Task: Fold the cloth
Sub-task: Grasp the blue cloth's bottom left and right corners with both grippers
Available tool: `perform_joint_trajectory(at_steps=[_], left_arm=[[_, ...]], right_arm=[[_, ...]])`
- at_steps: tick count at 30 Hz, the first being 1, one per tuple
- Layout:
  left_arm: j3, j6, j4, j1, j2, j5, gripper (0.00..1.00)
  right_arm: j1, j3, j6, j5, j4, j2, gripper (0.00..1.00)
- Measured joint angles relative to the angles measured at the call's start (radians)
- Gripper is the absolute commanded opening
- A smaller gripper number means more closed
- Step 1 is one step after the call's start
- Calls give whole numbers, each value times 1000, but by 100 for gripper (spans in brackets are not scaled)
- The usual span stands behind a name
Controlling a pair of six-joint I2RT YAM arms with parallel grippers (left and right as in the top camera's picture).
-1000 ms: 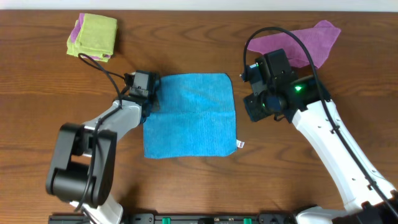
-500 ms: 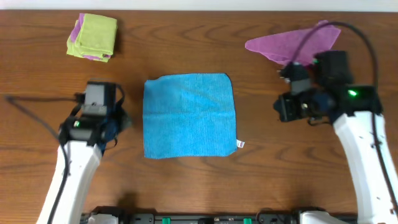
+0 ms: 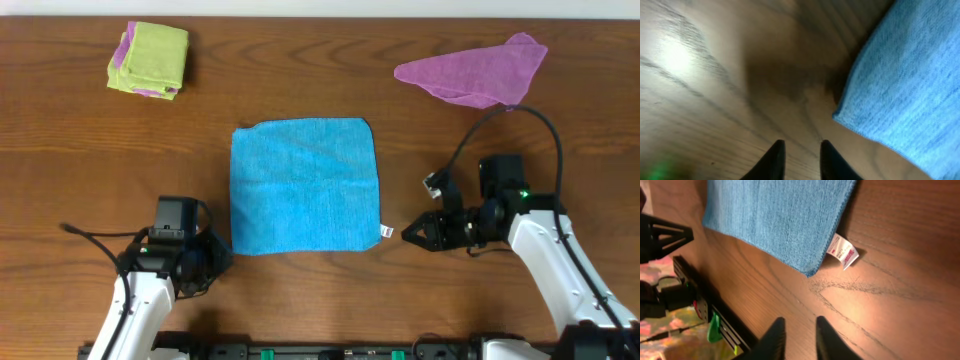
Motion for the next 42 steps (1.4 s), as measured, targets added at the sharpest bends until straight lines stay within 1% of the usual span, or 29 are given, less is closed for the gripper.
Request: perform_joint_trajectory(at_steps=[1, 3, 6, 12, 15, 17, 25, 27, 30, 35, 38, 42], left_arm=[[-6, 3, 13, 0, 0, 10, 54], [-10, -8, 33, 0, 0, 25, 61], [-10, -15, 60, 0, -1, 38, 68], [-10, -20, 108, 0, 2, 47, 69], [-10, -20, 126, 0, 17, 49, 69], [-10, -20, 130, 0, 37, 51, 67], [-11, -20, 192, 0, 100, 69, 65], [-11, -19, 196, 0, 116, 71, 64], [-11, -17, 201, 0, 145, 72, 58], [-11, -15, 201, 0, 163, 90, 53], [-11, -14, 202, 0, 163, 106, 52], [-11, -14, 201, 0, 163, 120, 52]], right_arm=[[0, -8, 0, -5, 8, 0, 32], [1, -21, 2, -14, 32, 0, 34], [1, -34, 2, -22, 57, 3, 34], [43, -54, 9, -28, 122, 46, 34], [86, -55, 18, -29, 154, 77, 34], [108, -55, 31, -25, 174, 103, 34], [138, -55, 51, -13, 229, 182, 38], [149, -55, 59, -10, 248, 202, 38], [153, -56, 71, -8, 272, 230, 38], [154, -56, 91, -6, 302, 244, 38], [160, -56, 104, 2, 314, 244, 39], [180, -56, 120, 17, 337, 244, 39]])
